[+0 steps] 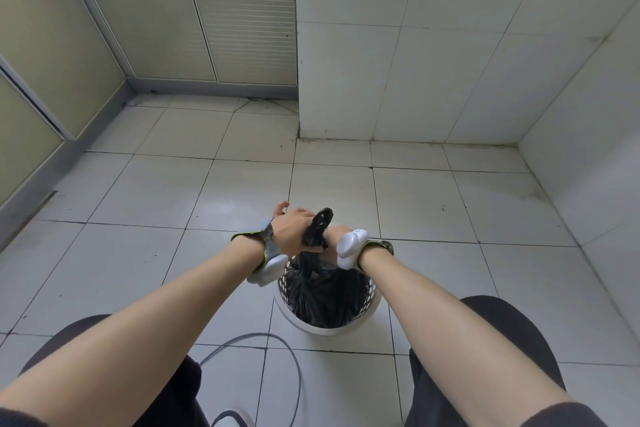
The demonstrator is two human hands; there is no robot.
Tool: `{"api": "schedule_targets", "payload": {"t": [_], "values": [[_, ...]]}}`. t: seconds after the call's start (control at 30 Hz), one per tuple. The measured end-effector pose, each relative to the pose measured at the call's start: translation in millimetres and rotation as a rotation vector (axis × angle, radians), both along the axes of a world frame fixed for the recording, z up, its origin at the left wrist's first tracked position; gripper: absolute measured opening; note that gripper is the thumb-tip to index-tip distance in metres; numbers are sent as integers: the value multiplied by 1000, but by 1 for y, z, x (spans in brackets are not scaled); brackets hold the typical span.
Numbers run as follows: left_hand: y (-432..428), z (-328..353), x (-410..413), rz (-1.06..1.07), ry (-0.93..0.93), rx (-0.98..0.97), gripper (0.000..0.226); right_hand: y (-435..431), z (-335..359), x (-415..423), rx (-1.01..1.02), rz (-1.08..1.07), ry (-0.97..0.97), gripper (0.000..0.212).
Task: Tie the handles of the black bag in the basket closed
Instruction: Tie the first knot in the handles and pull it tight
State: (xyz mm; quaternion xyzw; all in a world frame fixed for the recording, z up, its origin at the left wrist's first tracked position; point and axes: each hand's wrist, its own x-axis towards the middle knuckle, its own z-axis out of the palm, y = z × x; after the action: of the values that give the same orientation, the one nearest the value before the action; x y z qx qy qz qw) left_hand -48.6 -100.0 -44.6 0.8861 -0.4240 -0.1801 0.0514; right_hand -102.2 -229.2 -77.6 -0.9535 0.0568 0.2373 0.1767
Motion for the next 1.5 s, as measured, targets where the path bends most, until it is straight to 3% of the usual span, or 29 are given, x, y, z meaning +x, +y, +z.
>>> {"api": "schedule_targets", "payload": {"t": [0.07,0.17,0.27,0.37,0.43,0.6,0.73,0.83,1.0,1.13,1.33,1.5], "values": [[-3,0,-1,5,25,16,31,1,-4,-2,72,-70,-5,20],[-7,1,-5,17,68,0,21,0,-7,-6,146,-97,-23,27],[-11,1,-3,83,149,-31,27,-3,2,-12,169,-93,-51,27],[-14,-1,0,139,216,-103,17,-7,13,-21,143,-55,-74,7],[-15,-3,0,171,241,-169,12,-9,20,-26,157,-70,-67,18],[-19,-6,-3,382,249,-396,33,-14,26,-32,203,-116,-61,31],[-24,-1,-4,506,210,-544,44,-19,24,-33,371,-298,-39,16],[-26,3,-4,530,201,-606,48,-23,24,-32,418,-376,-55,17],[-25,4,-5,531,172,-602,48,-26,22,-36,444,-317,-68,5],[-24,3,-2,461,140,-570,52,-27,21,-37,483,-328,-65,23],[-22,-2,3,417,139,-483,20,-29,19,-35,475,-328,-60,20],[-21,-6,3,332,152,-395,19,-30,19,-33,462,-311,-57,13]]}}
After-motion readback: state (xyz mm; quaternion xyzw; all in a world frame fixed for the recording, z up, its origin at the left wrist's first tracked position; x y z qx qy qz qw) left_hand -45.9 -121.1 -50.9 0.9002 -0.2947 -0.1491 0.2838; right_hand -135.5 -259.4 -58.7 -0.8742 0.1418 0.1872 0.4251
